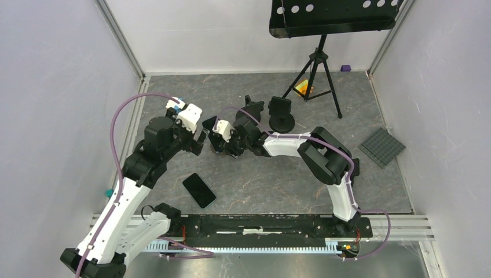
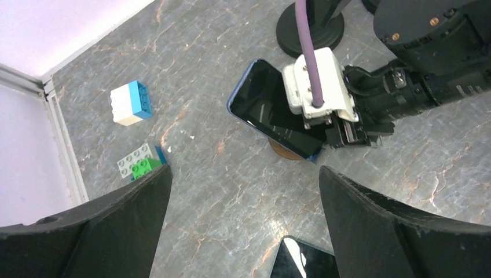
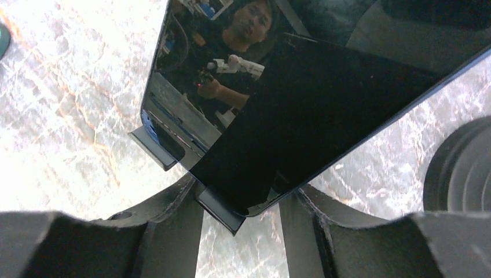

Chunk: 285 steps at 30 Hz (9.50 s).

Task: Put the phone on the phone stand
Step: Move the phone stand with the phone to the center of the board, then adjust the phone stand with the phone at the center of the board, then move the phone stand to the center of the board.

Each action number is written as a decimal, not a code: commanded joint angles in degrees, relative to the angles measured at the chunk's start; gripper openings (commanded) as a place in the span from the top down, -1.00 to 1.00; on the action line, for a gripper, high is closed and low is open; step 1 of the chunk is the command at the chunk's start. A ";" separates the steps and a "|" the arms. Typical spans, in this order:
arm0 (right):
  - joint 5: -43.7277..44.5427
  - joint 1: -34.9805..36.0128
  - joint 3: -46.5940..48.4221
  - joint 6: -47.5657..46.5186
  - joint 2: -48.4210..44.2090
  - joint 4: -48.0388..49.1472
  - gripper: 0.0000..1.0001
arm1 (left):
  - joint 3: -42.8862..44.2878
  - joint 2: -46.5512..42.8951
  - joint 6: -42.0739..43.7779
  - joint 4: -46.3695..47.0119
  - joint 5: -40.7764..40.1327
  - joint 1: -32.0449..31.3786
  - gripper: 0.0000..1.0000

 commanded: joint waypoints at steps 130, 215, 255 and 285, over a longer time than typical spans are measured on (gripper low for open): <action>-1.18 4.66 -0.54 -18.99 -14.40 -35.17 -0.39 | -16.59 27.79 22.29 26.41 31.10 24.26 -0.89; 3.61 -52.92 -22.28 -11.82 -66.61 -48.48 -0.47 | -16.98 10.64 21.65 4.62 15.13 17.15 -0.99; -29.91 -73.03 -13.91 -36.19 -44.89 -69.47 1.00 | -19.12 5.68 32.60 -4.16 23.00 16.68 -0.99; -20.45 -23.13 15.77 -26.23 -14.47 -59.47 0.30 | -13.17 11.74 90.42 -32.59 25.28 7.10 -0.99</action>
